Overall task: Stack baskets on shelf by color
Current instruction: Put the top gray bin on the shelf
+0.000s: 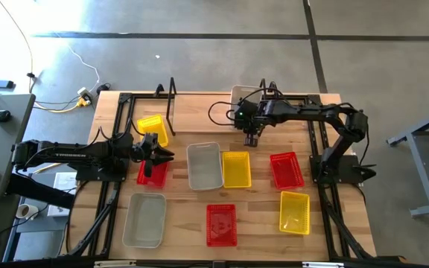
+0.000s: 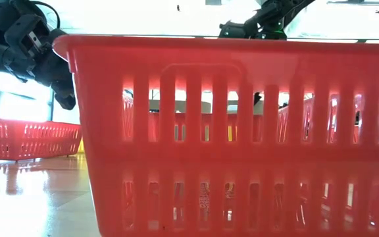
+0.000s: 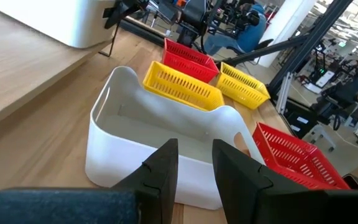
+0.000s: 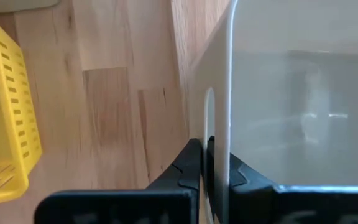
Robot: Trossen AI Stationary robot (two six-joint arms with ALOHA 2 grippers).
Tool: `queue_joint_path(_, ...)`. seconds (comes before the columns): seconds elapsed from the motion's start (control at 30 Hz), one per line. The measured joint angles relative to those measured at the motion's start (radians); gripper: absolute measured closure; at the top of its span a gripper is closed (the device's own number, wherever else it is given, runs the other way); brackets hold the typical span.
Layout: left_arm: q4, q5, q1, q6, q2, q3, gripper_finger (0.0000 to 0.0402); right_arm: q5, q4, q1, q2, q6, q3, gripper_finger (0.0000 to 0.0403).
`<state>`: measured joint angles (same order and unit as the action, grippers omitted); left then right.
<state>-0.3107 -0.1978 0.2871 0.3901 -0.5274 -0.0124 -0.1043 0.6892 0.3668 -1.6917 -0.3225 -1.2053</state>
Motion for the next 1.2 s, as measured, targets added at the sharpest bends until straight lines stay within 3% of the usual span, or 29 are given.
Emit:
queue_joint_path(0.3,0.000,0.001,0.000,-0.008,0.000,0.000,0.0312,-0.073,-0.001,0.000,0.001,0.001,0.000,0.0322)
queue_joint_path(0.5,0.000,0.003,0.000,-0.024,0.000,0.000,0.0312,-0.074,-0.015,0.000,0.016,0.000,0.000,0.0291)
queue_joint_path(0.87,0.016,0.024,0.000,-0.035,0.000,0.000,0.0308,-0.095,0.016,-0.002,0.017,0.013,-0.020,0.0283)
queue_joint_path(1.2,0.201,0.060,0.000,-0.037,0.000,-0.039,0.0243,-0.100,0.109,-0.002,0.018,0.034,-0.130,0.0283)
